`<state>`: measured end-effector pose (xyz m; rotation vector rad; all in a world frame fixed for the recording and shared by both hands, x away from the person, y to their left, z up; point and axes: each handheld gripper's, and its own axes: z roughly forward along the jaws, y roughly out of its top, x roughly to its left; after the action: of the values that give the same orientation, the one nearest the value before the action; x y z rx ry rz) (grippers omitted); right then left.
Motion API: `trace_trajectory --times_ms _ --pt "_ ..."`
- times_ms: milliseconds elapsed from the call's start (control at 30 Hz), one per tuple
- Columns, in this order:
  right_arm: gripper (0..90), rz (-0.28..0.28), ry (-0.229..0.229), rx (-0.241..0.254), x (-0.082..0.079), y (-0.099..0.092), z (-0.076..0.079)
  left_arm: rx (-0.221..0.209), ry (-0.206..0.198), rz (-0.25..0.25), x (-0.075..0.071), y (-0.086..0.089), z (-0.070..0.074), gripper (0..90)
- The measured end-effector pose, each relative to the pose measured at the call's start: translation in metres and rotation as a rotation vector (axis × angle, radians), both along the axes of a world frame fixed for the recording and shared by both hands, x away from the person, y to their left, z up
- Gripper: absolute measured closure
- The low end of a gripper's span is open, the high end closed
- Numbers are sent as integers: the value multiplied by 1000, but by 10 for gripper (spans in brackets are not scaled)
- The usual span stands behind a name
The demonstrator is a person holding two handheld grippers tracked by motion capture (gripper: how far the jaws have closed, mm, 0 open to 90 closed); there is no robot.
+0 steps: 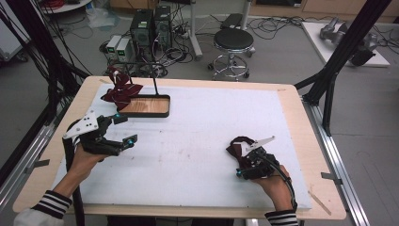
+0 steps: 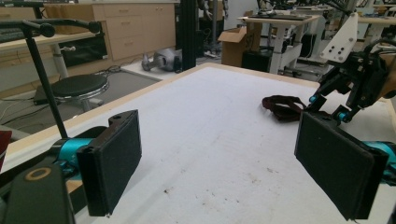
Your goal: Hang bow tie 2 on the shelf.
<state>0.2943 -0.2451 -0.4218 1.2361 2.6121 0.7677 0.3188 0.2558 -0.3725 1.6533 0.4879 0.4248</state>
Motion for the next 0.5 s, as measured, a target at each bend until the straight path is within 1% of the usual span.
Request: trace_trajectory --times_ms 100,133,200,233,267,300,367,500 --pt "450 1 6 -4 0 -2 -1 2 2 -2 0 0 0 153" --pt "479 1 -4 -7 1 -3 -1 3 2 -2 0 0 0 153" --pt "554 -14 -4 -12 0 -4 0 6 0 -3 0 0 0 153" --pt "554 -14 -4 -12 0 -4 0 6 0 -3 0 0 0 153" --pt "633 -23 -7 -16 1 -5 1 6 1 -2 0 -1 0 153" --pt "656 -18 -14 -23 1 -5 1 6 1 -2 0 -1 0 153" --pt "691 -13 -15 -27 1 -6 2 3 3 -1 0 -1 -1 153" --pt "789 -8 -14 -35 2 -6 4 3 3 0 0 -1 -2 153"
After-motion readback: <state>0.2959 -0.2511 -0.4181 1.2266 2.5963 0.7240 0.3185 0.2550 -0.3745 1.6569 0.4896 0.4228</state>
